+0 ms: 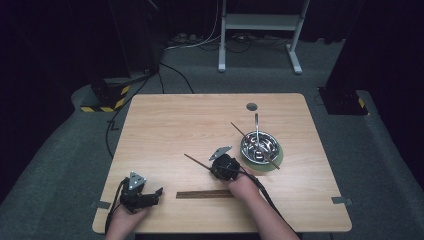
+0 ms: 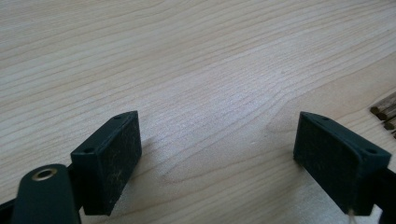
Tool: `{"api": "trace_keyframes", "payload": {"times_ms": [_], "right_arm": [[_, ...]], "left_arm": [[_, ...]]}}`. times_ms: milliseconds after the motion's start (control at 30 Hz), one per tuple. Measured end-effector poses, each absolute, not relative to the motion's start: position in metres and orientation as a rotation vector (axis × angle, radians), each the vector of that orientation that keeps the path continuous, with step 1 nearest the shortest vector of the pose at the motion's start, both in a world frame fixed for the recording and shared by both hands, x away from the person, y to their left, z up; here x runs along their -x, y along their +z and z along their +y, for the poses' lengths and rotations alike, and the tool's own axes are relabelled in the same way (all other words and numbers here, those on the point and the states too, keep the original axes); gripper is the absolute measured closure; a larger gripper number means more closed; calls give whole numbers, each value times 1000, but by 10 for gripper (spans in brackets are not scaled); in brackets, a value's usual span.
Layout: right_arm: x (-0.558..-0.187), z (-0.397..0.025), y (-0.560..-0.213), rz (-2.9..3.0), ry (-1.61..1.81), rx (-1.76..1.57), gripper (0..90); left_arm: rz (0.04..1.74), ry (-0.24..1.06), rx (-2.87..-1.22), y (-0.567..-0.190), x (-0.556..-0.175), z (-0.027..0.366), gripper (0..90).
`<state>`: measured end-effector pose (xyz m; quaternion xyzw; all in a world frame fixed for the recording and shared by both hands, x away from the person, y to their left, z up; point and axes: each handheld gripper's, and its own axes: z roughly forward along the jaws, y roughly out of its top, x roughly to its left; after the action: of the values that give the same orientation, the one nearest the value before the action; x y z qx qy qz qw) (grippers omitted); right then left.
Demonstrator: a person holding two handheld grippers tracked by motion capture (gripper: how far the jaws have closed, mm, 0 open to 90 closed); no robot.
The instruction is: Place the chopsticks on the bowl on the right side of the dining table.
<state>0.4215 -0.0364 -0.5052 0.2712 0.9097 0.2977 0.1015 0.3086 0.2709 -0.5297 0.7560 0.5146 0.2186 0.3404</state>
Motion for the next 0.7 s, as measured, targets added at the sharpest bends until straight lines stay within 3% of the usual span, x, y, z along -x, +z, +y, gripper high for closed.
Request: {"api": "trace_keyframes", "payload": {"times_ms": [200, 433, 700], "right_arm": [[-422, -36, -506, 2682, 865, -789, 773], [-422, -36, -505, 2694, 857, -797, 770], [-421, -37, -505, 2702, 856, -765, 832]], "left_arm": [[1339, 569, -1968, -530, -309, 271, 150], [1339, 569, -1968, -530, -309, 271, 150], [1339, 569, -1968, -530, -309, 271, 150]]}}
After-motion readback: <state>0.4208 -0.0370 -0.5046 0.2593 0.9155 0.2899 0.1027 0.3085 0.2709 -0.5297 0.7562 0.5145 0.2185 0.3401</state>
